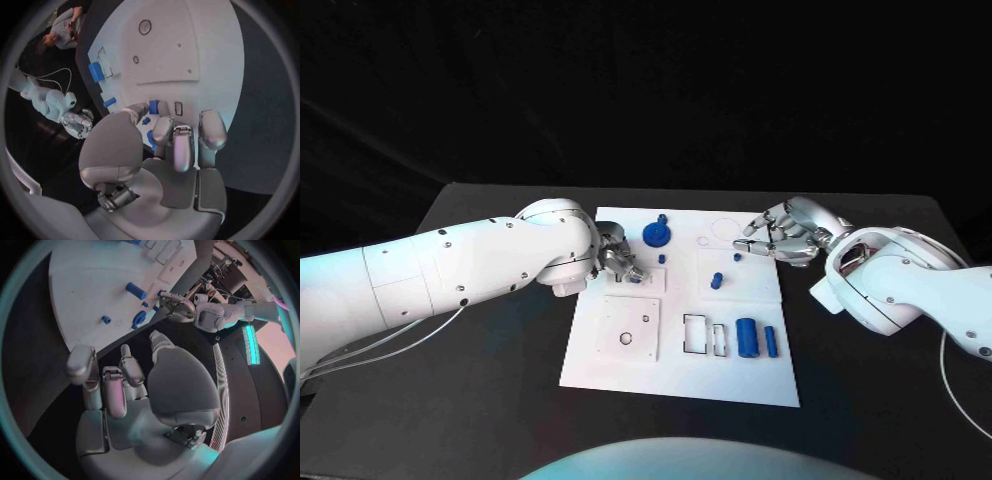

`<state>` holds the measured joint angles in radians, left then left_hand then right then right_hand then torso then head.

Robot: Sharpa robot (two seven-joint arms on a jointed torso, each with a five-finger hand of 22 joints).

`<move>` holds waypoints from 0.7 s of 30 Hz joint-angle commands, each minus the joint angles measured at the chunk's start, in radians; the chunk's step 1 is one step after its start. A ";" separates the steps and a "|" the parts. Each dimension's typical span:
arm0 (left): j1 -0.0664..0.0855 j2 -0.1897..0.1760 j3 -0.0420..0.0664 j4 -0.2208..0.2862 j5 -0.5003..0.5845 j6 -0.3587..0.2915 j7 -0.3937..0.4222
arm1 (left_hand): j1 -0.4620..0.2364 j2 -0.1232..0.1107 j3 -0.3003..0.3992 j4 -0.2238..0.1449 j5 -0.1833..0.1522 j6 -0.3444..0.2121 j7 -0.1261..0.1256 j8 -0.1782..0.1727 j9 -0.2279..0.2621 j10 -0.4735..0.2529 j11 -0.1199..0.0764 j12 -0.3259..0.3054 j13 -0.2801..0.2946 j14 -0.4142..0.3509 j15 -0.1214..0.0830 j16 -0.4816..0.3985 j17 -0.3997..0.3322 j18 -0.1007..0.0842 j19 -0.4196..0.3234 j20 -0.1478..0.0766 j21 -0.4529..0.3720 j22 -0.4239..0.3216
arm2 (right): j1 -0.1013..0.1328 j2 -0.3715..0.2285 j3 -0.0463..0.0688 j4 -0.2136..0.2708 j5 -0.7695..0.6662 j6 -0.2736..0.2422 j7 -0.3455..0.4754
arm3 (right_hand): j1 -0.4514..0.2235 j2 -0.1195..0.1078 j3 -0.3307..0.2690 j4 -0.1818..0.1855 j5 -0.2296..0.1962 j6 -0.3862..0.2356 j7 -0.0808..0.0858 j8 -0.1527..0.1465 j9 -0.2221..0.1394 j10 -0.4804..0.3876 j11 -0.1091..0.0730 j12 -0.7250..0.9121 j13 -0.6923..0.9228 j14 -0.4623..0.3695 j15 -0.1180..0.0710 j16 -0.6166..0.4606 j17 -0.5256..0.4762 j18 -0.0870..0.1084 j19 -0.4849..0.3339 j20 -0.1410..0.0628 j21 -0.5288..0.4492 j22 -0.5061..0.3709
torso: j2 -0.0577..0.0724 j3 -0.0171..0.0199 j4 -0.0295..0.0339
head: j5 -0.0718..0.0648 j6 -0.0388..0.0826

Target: Assemble the parts on the task board

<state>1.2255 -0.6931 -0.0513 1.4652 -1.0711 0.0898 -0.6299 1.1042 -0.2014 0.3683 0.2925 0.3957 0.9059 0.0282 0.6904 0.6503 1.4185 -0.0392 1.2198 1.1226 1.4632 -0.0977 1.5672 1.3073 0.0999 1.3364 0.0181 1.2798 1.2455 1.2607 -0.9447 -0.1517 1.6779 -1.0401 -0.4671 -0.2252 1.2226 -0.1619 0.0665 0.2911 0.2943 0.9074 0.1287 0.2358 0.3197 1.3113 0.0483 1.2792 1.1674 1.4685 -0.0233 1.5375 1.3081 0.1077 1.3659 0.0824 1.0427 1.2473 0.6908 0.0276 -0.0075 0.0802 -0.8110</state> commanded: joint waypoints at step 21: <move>-0.005 -0.004 0.000 0.011 0.036 -0.033 0.014 | 0.179 0.001 0.328 -0.099 -0.137 -0.036 0.003 0.031 0.022 -0.016 -0.001 -0.013 -0.012 0.108 0.007 0.004 0.263 -0.008 -0.001 0.005 -0.017 0.010 | -0.005 0.001 0.000 -0.002 -0.009 0.015 0.000 | 0.009 0.016 -0.009 0.001 0.023 -0.006 -0.001 0.007 0.003 -0.005 -0.001 -0.003 0.001 0.080 -0.001 -0.006 0.168 0.005 -0.004 0.000 -0.005 0.000 | 0.000 0.0002 -0.0011 | 0.003 0.003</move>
<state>1.2220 -0.6978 -0.0503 1.4746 -1.0527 0.0630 -0.6250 1.2824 -0.1921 0.5565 0.3172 0.2641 0.8749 0.0303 0.7138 0.6686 1.4041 -0.0462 1.2110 1.1112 1.4668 -0.0942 1.5672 1.3073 0.0998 1.3364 0.0181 1.2661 1.2546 1.2562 -0.9447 -0.1517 1.6760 -1.0407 -0.4661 -0.2256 1.2307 -0.1539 0.0622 0.2924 0.3141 0.9074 0.1287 0.2397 0.3214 1.3112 0.0483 1.2792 1.1674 1.4685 -0.0232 1.5375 1.3079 0.1077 1.3659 0.0824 1.0427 1.2473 0.6905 0.0274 -0.0082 0.0833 -0.8072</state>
